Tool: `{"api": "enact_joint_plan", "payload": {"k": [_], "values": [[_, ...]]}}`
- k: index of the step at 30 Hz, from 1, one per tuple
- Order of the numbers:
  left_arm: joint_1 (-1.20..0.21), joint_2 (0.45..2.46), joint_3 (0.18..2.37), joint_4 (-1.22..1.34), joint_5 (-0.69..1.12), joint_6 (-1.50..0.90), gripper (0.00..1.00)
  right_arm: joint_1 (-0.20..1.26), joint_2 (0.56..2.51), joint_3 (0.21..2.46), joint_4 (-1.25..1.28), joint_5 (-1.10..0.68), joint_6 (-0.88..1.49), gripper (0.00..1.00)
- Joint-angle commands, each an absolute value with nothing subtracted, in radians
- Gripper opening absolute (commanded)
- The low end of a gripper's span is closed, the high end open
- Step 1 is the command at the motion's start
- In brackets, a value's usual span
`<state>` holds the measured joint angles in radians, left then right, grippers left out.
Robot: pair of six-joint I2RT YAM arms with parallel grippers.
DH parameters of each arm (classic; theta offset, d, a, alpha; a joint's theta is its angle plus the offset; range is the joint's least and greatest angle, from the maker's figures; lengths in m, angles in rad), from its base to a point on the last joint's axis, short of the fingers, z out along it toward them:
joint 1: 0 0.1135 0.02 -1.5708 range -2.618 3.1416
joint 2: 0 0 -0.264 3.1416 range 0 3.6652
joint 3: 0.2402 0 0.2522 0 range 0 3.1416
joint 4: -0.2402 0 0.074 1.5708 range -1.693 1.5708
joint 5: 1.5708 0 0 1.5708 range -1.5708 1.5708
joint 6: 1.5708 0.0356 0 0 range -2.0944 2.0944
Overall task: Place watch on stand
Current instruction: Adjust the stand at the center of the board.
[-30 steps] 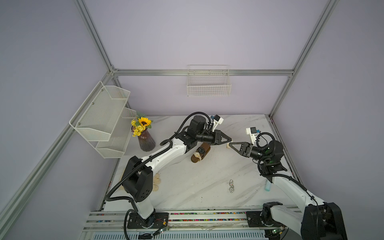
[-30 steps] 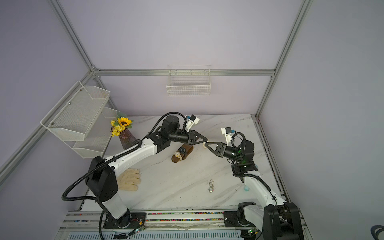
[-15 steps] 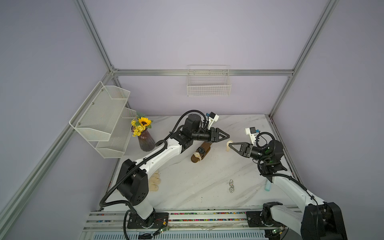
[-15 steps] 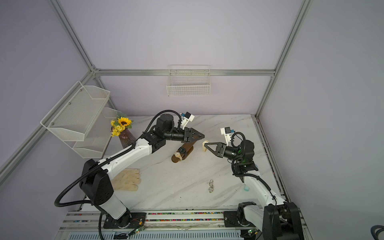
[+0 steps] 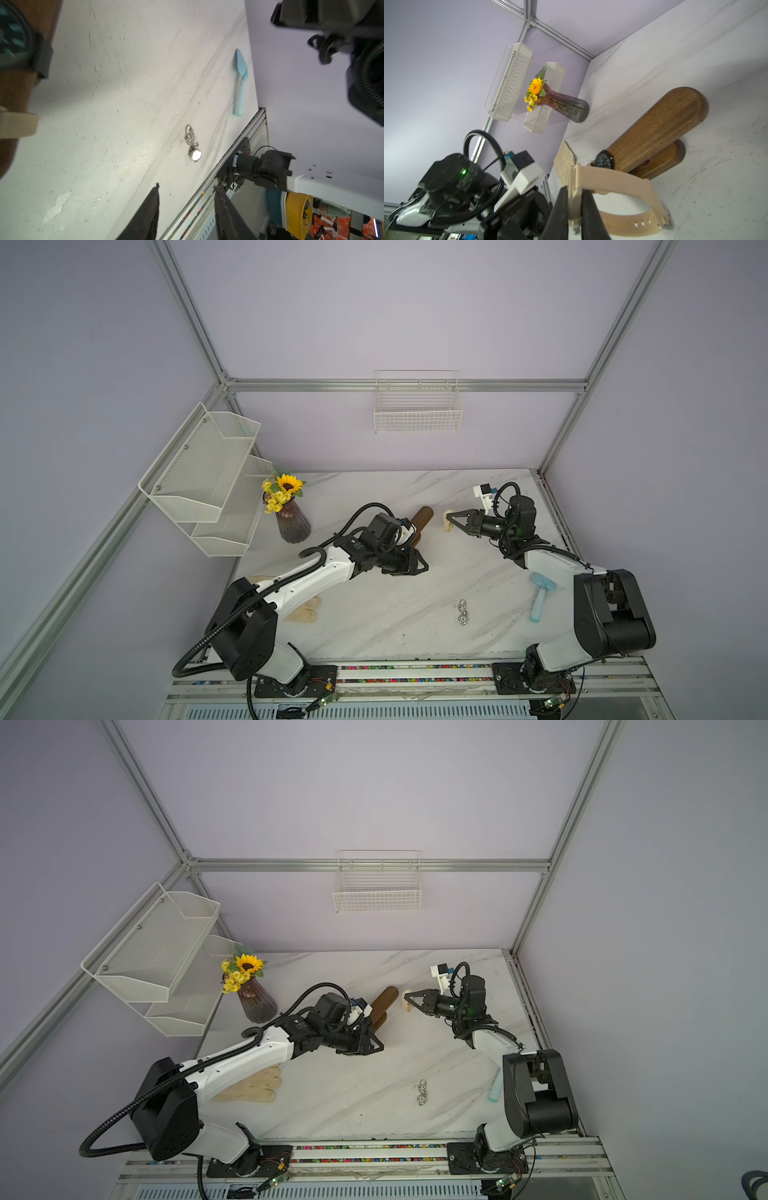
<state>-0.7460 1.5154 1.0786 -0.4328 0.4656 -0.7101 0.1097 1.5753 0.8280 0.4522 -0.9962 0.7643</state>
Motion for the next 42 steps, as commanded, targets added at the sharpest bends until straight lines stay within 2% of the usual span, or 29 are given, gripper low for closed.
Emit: {"api": "enact_joint_plan", "payload": {"k": [1, 7, 14, 19, 25, 30, 42], "values": [[-0.791, 1.56, 1.095, -0.43, 0.402, -0.687, 0.4, 0.114, 1.651, 0.931, 0.426, -0.981, 0.685, 0.0], [-0.802, 1.617, 1.074, -0.429, 0.329, -0.69, 0.36, 0.102, 1.834, 1.094, 0.309, -1.017, 0.589, 0.0], [-0.779, 1.682, 1.06, -0.448, 0.29, -0.676, 0.35, 0.069, 1.958, 1.215, 0.256, -1.073, 0.543, 0.0], [-0.723, 1.692, 1.044, -0.483, 0.282, -0.653, 0.34, 0.064, 2.045, 1.356, 0.035, -1.129, 0.382, 0.0], [-0.65, 1.674, 1.029, -0.522, 0.263, -0.623, 0.34, 0.054, 2.125, 1.439, -0.027, -1.227, 0.334, 0.0], [-0.597, 1.678, 1.046, -0.556, 0.255, -0.591, 0.34, 0.054, 2.185, 1.534, -0.287, -1.263, 0.127, 0.0], [-0.534, 1.687, 1.102, -0.616, 0.25, -0.54, 0.34, 0.054, 2.138, 1.467, -0.333, -1.298, 0.05, 0.0]]}}
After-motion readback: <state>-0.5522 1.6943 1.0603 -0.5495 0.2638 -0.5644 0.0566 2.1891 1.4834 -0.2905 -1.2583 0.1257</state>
